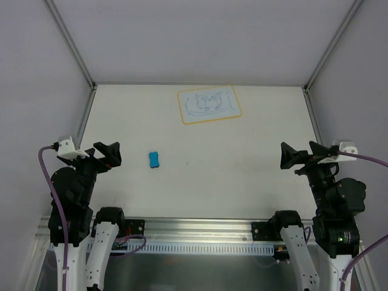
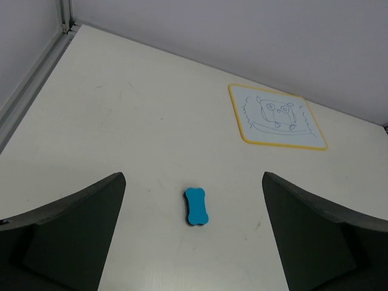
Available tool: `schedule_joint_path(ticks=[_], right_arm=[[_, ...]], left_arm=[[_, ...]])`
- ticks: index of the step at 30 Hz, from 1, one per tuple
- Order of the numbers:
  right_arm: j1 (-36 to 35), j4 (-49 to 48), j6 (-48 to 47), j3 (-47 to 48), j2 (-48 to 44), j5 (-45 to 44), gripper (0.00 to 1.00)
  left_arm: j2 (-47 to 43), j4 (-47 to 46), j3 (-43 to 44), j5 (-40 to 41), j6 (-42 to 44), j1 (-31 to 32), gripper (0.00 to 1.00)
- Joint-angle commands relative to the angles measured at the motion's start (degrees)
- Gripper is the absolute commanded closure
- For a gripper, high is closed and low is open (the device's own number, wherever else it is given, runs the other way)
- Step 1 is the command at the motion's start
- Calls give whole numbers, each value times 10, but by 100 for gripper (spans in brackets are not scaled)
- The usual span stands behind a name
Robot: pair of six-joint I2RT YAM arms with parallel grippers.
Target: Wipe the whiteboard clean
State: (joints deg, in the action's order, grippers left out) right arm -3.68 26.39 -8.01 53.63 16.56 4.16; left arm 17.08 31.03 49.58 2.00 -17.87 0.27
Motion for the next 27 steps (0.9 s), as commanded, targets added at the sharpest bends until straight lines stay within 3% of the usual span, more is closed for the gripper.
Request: schedule_joint_path(ticks=[1, 7, 12, 18, 19, 21, 27], right_arm=[[-4, -20, 9, -3, 22, 31, 1], [-4, -43, 39, 3, 110, 126, 1], [-8, -112, 56, 1, 224, 156, 1], [-54, -198, 75, 34, 442, 132, 1], [-75, -220, 77, 66, 530, 129, 1], [-80, -237, 78, 95, 561, 126, 1], [-113, -310, 108, 195, 781, 120, 1]], left_arm=[[8, -7, -5, 0, -14, -5, 1], [51, -8, -10, -6, -15, -5, 1], [95, -9, -11, -12, -15, -5, 1], [140, -16, -17, -10, -19, -5, 1], [151, -20, -24, -12, -21, -5, 1], [153, -28, -32, -13, -21, -5, 1], [150, -59, -69, -5, -21, -5, 1]])
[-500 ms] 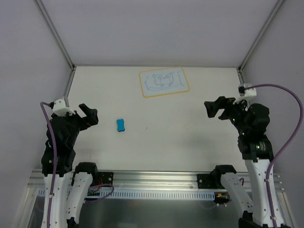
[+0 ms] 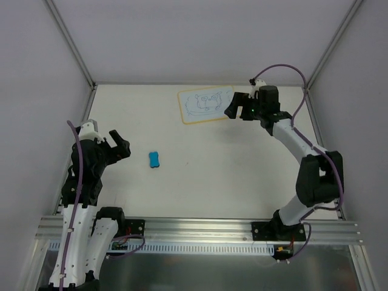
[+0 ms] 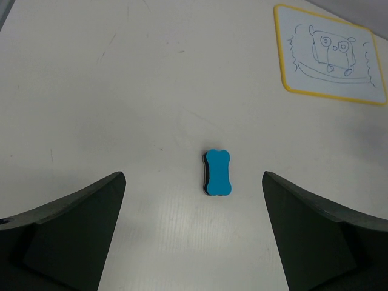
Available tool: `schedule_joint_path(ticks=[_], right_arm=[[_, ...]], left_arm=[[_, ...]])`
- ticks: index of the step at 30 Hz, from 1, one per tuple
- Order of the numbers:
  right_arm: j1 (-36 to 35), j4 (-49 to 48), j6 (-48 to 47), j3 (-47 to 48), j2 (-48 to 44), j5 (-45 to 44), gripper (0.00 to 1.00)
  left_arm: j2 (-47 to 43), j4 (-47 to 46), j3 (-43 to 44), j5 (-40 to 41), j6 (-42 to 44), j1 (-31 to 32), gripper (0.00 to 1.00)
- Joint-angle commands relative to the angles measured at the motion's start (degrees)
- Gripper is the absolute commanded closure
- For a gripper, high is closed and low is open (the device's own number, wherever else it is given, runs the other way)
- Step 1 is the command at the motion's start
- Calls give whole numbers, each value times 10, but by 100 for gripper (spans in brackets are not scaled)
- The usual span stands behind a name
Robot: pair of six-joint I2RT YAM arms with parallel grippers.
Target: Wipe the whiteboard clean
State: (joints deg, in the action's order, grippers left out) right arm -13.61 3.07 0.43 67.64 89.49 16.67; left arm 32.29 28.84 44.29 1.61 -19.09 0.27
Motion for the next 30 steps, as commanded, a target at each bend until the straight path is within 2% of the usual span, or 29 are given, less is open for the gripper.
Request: schedule_joint_path(ticks=[1, 2, 6, 13, 24, 30], right_arm=[[-17, -82, 27, 88, 77, -4, 1], [-19, -90, 32, 104, 125, -2, 1], [-34, -112, 56, 166, 222, 2, 1], [-52, -126, 93, 244, 333, 14, 1], [-61, -131, 139, 275, 409, 18, 1], [-70, -96, 148, 241, 393, 6, 1]], left_arm=[[-4, -41, -19, -1, -9, -5, 1], [-6, -44, -24, -1, -9, -5, 1], [-7, -47, -29, -1, -5, -5, 1], [-9, -48, -33, -9, -4, -5, 1], [-16, -48, -40, -14, -3, -5, 1], [-19, -48, -40, -13, -3, -5, 1]])
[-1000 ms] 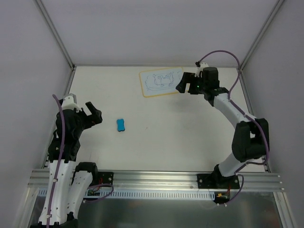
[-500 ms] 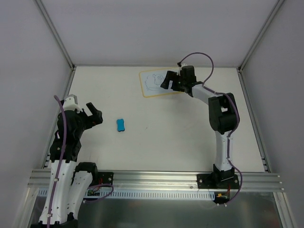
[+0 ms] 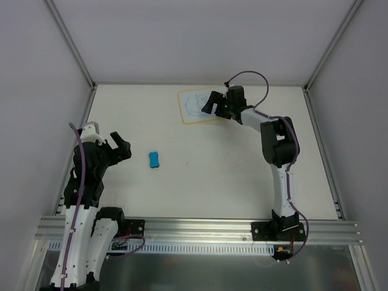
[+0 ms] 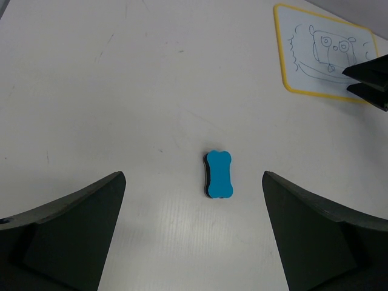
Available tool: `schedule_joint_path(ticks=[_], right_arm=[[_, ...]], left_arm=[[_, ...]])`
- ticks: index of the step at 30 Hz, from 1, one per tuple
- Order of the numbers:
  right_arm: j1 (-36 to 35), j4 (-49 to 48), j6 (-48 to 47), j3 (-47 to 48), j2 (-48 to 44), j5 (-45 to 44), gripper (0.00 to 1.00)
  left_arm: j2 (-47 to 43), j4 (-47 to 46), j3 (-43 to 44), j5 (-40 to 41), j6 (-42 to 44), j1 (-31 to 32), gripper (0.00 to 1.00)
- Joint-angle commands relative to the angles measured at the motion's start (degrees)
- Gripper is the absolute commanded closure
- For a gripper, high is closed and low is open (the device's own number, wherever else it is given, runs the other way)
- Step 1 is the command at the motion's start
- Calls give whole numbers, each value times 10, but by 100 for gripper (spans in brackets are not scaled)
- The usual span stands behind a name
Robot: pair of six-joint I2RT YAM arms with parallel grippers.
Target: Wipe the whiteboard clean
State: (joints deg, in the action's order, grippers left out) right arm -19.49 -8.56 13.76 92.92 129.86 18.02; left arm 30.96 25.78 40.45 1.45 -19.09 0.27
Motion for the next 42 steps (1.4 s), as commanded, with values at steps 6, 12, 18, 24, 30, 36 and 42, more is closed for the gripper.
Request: schedule_joint_path(ticks=[6, 12, 18, 24, 30, 36, 42], right_arm=[[-30, 64, 20, -65, -48, -47, 1], [-49, 101, 20, -144, -97, -84, 1], [-63, 154, 10, -205, -143, -82, 1], [-104, 201, 6, -295, -218, -63, 1], [-175, 225, 49, -419, -317, -62, 1], [-249, 235, 81, -487, -403, -60, 2], [-296, 279, 71, -496, -462, -43, 1]], left_arm=[[-8, -19, -2, -12, -2, -5, 1], [-13, -18, -4, -12, -2, -5, 1], [-17, -18, -5, -10, -2, -6, 1], [-21, -18, -6, -11, -3, -6, 1], [-20, -18, -9, -12, -6, -5, 1], [0, -17, -7, -29, -9, -5, 1], [24, -18, -5, -56, -9, -6, 1]])
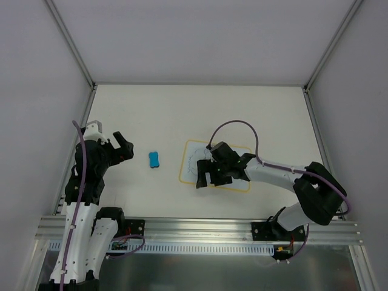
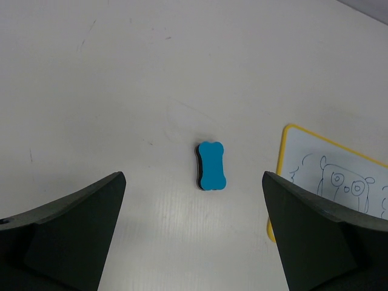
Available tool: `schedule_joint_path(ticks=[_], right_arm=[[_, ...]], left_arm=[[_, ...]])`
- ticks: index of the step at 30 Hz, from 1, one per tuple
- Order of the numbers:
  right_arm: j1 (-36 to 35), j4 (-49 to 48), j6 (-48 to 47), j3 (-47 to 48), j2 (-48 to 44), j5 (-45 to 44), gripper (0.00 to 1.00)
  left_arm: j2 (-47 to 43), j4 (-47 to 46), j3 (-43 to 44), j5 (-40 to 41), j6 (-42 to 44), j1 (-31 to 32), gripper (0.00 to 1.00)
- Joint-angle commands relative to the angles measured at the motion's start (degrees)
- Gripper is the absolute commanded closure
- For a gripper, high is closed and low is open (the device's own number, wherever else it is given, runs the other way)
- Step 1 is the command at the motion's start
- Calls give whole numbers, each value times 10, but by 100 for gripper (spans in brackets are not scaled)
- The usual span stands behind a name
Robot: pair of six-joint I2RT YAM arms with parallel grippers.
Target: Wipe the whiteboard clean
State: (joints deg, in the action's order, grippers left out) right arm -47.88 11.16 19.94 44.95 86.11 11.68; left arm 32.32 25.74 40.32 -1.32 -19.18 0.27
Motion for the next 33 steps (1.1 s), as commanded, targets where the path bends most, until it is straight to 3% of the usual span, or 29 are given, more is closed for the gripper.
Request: schedule_joint_path(ticks=[1, 6, 10, 12, 17, 26, 33], right_arm=[[-12, 84, 6, -16, -52, 19, 1], [61, 131, -46, 17, -124, -63, 1], [205, 131, -70, 31, -135, -103, 1], [240, 131, -77, 37, -120, -134, 1], [334, 127, -74, 41, -74, -99, 3], [354, 79, -52, -17, -58, -47, 11], [353, 2, -25, -78, -46, 24, 22]], left_arm=[[14, -17, -2, -32, -8, -5, 1], [35, -17, -1, -47, -3, -5, 1], [43, -17, -2, -58, -2, -5, 1], [51, -16, -2, -65, -2, -5, 1], [68, -17, -3, -82, -3, 2, 1], [109, -15, 6, -89, -18, 44, 1], [147, -11, 16, -39, -45, 123, 1]])
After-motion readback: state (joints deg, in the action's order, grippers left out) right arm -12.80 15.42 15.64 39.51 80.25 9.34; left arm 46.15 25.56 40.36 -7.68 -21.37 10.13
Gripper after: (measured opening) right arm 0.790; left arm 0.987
